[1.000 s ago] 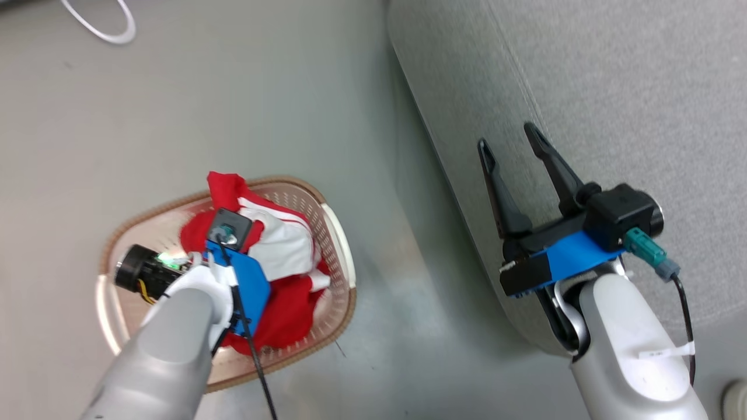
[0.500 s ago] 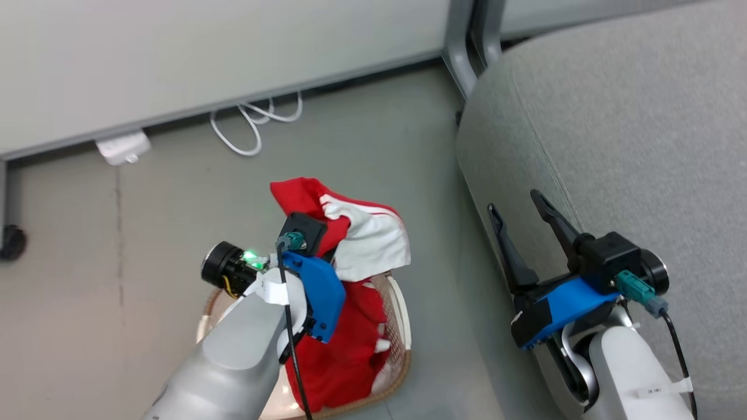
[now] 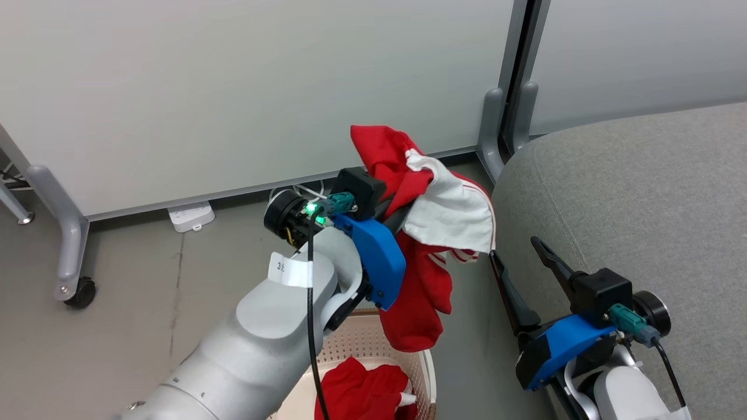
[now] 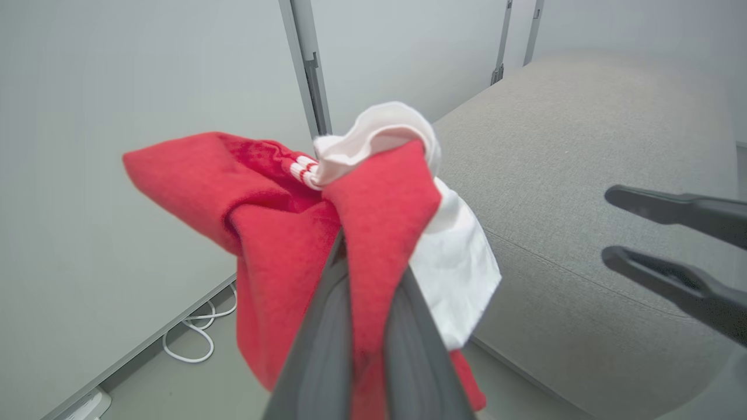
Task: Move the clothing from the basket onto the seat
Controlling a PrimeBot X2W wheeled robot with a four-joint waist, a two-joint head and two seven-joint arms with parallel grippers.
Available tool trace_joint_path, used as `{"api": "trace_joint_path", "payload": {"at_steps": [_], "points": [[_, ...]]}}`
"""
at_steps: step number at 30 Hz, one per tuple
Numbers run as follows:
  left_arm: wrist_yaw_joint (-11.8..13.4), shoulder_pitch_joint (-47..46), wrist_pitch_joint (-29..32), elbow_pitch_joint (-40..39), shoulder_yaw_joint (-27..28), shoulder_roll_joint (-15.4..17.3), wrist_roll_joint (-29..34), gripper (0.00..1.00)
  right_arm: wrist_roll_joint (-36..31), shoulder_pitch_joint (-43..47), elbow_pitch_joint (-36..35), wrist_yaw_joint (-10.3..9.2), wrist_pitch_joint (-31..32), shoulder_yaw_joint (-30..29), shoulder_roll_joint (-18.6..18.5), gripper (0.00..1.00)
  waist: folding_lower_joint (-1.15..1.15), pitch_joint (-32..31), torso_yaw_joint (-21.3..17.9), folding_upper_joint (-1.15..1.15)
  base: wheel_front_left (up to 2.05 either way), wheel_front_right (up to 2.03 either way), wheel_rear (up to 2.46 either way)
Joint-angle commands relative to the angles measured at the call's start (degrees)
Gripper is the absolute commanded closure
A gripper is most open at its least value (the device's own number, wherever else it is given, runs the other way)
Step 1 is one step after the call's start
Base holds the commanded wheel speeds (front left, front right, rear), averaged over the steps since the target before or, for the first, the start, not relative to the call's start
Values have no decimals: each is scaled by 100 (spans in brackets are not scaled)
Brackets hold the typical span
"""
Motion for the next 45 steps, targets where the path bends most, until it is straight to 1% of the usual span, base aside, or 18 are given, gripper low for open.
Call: {"api": "trace_joint_path", "payload": {"at_steps": [1,8,12,16,25,29,35,38,39,45], "points": [[-5,-166,-8,-108,-92,-5,-114,100,12,119,-66,1,50,29,-19,0,2,-90,24,-1,0,0,0],[205,-500,23,-452,-474,-4,-662,100,63,191,-210,1,156,145,-20,0,2,-190,-45,-1,0,0,0],[297,-574,13,-506,-642,-2,-972,100,75,231,-234,1,184,182,-20,0,2,-223,-99,-1,0,0,0],[379,-649,-34,-466,-848,-3,-1144,100,45,249,-264,1,209,195,-20,0,2,-229,-124,-1,0,0,0],[452,-783,-146,-397,-1224,-2,-1476,100,112,302,-281,1,237,267,-20,0,2,-196,-122,-1,0,0,0],[489,-848,-193,-424,-1340,-4,-1612,100,185,185,-169,1,283,451,-19,0,2,-165,-101,-1,0,0,0],[527,-941,-238,-485,-1494,-4,-1776,100,273,-285,346,1,324,807,-20,0,2,-119,-75,-1,0,0,0],[539,-971,-248,-540,-1564,-4,-1835,100,400,-628,758,1,280,930,-20,0,2,-102,-53,-1,0,0,0],[535,-989,-248,-574,-1609,-3,-1874,100,423,-878,1031,1,230,968,-20,0,2,-97,-30,-1,0,0,0],[540,-1049,-282,-700,-1682,-3,-1954,100,557,-1537,1852,1,88,1066,-19,0,2,-97,72,-1,0,0,0]]}}
